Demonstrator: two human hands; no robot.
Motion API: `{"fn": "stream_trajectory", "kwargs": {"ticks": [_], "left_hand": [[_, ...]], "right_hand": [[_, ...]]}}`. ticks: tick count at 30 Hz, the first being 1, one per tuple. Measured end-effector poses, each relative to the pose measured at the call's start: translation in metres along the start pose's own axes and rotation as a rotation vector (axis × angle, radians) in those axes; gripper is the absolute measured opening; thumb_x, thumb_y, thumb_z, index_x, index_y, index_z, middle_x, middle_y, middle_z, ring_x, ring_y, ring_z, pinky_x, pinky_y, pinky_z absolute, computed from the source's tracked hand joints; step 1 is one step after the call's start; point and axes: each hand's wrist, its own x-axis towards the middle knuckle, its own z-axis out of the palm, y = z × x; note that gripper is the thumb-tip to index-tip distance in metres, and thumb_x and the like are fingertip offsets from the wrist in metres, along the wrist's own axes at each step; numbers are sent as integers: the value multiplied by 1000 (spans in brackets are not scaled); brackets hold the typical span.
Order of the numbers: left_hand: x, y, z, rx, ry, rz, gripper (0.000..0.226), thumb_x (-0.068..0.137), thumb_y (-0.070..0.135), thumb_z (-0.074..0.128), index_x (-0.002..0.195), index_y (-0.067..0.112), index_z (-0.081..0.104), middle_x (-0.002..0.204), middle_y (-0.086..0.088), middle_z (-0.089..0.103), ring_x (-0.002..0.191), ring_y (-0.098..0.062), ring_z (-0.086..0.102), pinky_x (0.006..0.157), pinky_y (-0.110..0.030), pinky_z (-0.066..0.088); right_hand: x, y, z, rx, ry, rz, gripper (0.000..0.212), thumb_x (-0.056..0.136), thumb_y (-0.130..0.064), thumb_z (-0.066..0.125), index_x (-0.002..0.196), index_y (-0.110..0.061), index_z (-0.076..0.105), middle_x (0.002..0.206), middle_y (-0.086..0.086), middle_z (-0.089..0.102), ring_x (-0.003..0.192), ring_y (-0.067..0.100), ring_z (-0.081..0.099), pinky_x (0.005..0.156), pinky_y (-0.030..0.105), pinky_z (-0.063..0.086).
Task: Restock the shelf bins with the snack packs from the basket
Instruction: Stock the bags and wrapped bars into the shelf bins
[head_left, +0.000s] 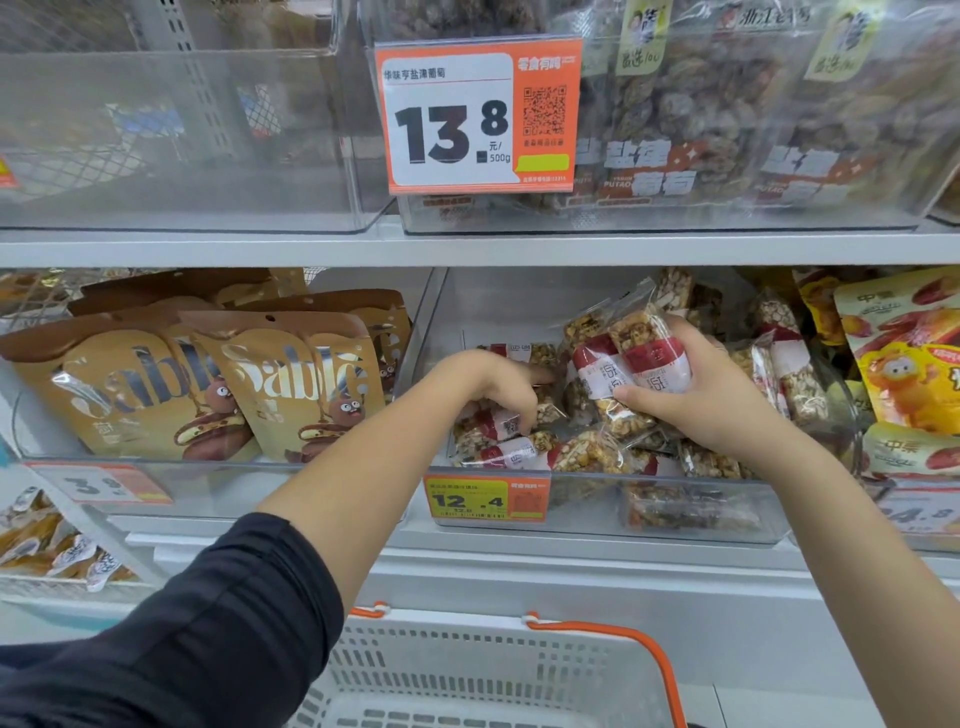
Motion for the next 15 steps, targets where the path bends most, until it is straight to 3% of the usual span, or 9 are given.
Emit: {"fn": "stream_trajectory", "kwargs": {"ticks": [5,7,10,15], "left_hand": [[0,-4,8,115,247,90,94,76,13,77,150,22,19,150,-6,36,131,-27,42,98,-32,41],[0,-2,12,168,295,120,93,72,8,79,147,18,25,140,-9,47,119,-29,52,82,-31,48],[3,0,18,244,348,136,88,72,3,76,144,17,27,123,-13,56,93,-26,58,61,-31,45],[-2,-8,12,338,275,66,95,68,13,84,145,17,29,139,-11,45,122,-30,48,90,-36,49]], "right_hand": [[0,3,0,9,-3,-4,78,77,-38,75,143,-30,34,120,-17,45,111,6,42,93,28,35],[0,4,0,9,-2,-5,77,78,-37,75,143,-31,33,120,-17,43,111,5,39,93,27,33],[1,5,-1,6,-3,-7,79,78,-37,75,144,-31,31,123,-15,42,113,4,37,94,27,32],[3,11,0,8,-5,-3,81,76,-41,76,143,-33,31,137,-8,47,125,15,43,95,31,36]]}}
